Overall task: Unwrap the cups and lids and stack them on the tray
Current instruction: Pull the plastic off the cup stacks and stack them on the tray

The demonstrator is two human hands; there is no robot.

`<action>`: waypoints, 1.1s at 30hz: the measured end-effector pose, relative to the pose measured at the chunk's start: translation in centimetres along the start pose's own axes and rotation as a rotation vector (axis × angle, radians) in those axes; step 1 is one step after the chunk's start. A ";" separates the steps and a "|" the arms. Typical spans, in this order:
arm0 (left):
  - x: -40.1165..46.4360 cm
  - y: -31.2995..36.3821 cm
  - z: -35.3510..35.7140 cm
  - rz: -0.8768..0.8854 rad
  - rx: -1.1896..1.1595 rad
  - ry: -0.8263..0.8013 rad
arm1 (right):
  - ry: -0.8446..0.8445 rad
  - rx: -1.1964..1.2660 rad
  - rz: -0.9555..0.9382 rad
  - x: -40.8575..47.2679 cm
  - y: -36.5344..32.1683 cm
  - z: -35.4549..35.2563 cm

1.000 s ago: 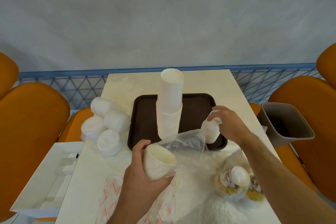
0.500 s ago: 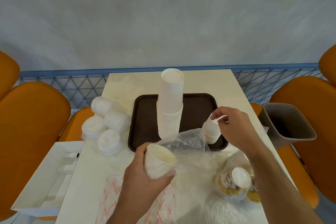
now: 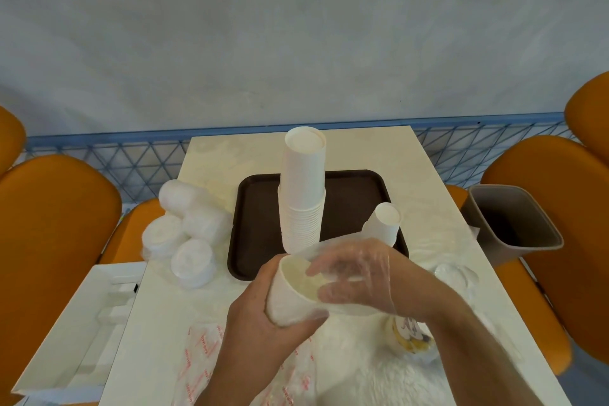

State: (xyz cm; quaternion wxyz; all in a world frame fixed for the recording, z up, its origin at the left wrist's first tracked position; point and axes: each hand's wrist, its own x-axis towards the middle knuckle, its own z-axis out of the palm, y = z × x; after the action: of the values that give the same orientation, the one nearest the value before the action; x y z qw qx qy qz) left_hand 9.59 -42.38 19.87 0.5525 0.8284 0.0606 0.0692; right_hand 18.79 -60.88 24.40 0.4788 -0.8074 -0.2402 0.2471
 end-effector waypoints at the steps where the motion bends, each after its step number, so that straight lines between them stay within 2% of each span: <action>1: 0.0 0.2 -0.1 0.011 0.013 -0.002 | -0.023 -0.018 0.021 0.0 -0.2 0.2; 4: 0.0 0.0 -0.1 0.027 0.063 -0.021 | -0.102 -0.084 0.064 0.0 -0.8 1.0; 8: -0.1 -0.5 -0.3 0.023 0.101 -0.042 | -0.063 -0.189 0.100 0.4 -0.7 1.7; 13: 0.0 -0.4 -1.2 -0.067 0.113 -0.031 | 0.161 0.058 -0.007 0.2 0.5 0.7; 15: 0.1 -0.5 -1.4 -0.119 0.082 -0.030 | 0.180 0.122 -0.019 0.2 1.0 0.2; 18: 0.0 -0.7 -1.6 -0.197 0.027 -0.027 | 0.104 0.166 0.017 -0.6 1.3 -0.8; 21: 0.1 -0.5 -1.8 -0.194 -0.006 0.008 | 0.058 0.245 0.014 -1.6 1.2 -1.8; 27: 0.0 0.1 -1.3 -0.102 0.044 -0.020 | -0.092 -0.105 0.104 -1.6 1.2 -1.3; 33: -0.2 0.3 -1.1 -0.066 0.035 -0.028 | -0.218 -0.266 0.142 -1.4 0.9 -0.4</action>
State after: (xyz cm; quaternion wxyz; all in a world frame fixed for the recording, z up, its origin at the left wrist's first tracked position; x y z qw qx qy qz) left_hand 9.16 -41.57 20.57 0.5407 0.8364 0.0817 0.0383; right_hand 18.08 -62.38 24.01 0.3202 -0.8471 -0.2635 0.3322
